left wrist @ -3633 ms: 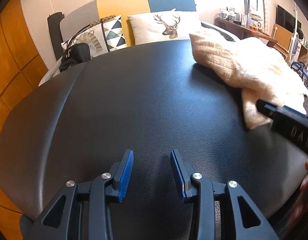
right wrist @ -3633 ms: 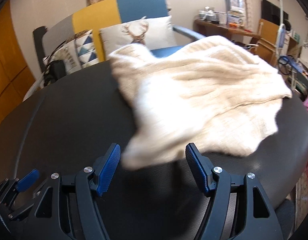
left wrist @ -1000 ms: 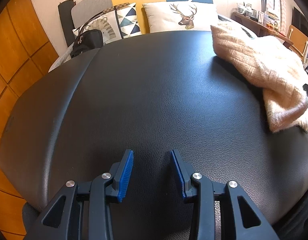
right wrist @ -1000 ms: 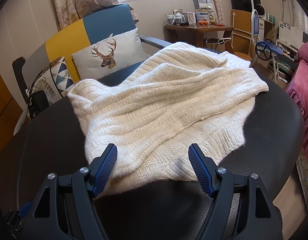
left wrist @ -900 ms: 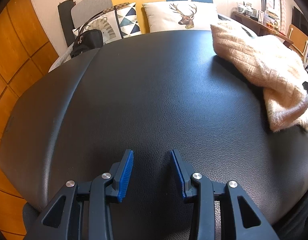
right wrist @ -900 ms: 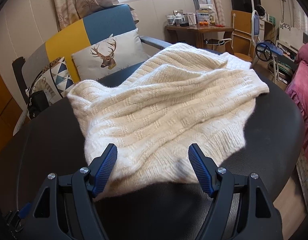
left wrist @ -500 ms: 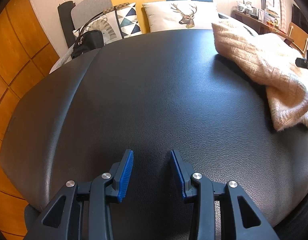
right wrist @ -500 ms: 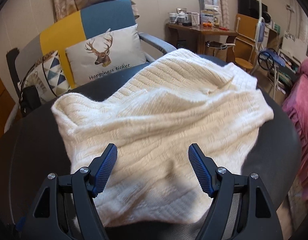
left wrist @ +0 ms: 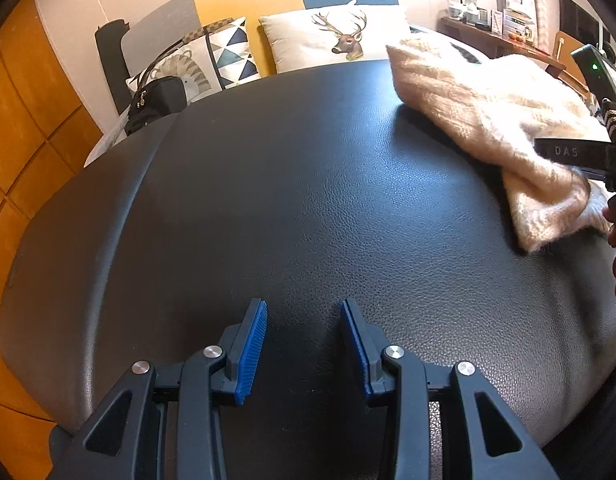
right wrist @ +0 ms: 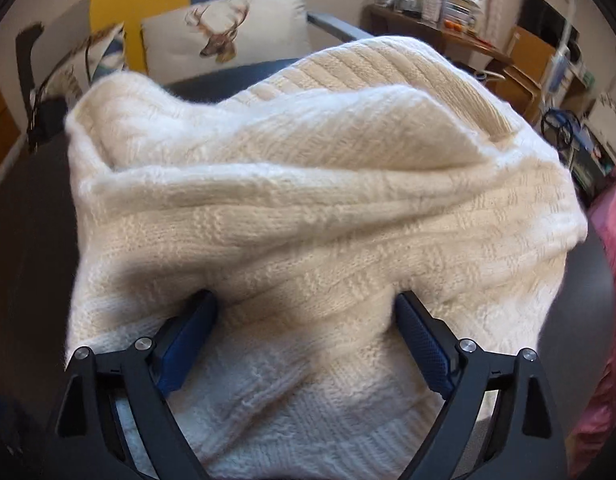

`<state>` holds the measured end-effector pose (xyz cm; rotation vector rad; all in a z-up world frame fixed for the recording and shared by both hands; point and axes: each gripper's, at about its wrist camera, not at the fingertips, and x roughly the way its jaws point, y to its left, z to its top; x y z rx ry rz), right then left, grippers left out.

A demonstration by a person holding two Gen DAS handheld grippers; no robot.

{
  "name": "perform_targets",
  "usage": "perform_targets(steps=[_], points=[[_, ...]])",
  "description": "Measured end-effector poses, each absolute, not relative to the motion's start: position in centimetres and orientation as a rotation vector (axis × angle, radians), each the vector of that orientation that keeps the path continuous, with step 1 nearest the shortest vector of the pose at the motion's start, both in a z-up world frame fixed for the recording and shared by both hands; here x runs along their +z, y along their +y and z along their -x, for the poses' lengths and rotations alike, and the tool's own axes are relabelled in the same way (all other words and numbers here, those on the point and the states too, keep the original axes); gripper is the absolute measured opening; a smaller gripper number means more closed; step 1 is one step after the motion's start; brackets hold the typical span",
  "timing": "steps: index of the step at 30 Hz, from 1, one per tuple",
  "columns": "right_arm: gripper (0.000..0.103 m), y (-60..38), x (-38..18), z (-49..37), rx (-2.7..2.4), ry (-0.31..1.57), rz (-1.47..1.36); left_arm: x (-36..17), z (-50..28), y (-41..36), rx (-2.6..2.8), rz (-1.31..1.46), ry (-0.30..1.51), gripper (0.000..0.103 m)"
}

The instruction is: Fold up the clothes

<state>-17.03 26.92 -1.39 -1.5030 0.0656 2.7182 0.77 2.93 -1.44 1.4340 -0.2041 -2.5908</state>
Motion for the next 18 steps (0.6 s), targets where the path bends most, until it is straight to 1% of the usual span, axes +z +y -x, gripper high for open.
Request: perform_targets(steps=[1,4,6,9,14,18], points=[[0.090,26.9,-1.5,16.9,2.724,0.068,1.489,-1.5,-0.8,3.0,-2.590,-1.432,-0.207,0.039],[0.080,26.5,-1.2,16.4,2.763,0.034,1.488,-1.5,-0.7,3.2,-2.588,-1.429,-0.215,0.039],[0.067,26.2,-1.0,16.1,2.792,0.016,1.492,-1.4,-0.6,3.1,-2.587,-1.433,-0.217,0.039],[0.057,25.6,-0.8,15.6,2.817,0.008,1.497,-0.8,0.0,2.9,-2.578,-1.412,-0.237,0.039],[0.056,25.5,-0.9,14.8,2.841,0.052,1.501,1.0,1.0,2.4,-2.571,-1.333,-0.285,0.039],[0.053,25.2,-0.8,13.8,2.861,0.069,1.514,2.1,1.7,2.5,-2.574,-1.282,-0.331,0.039]])
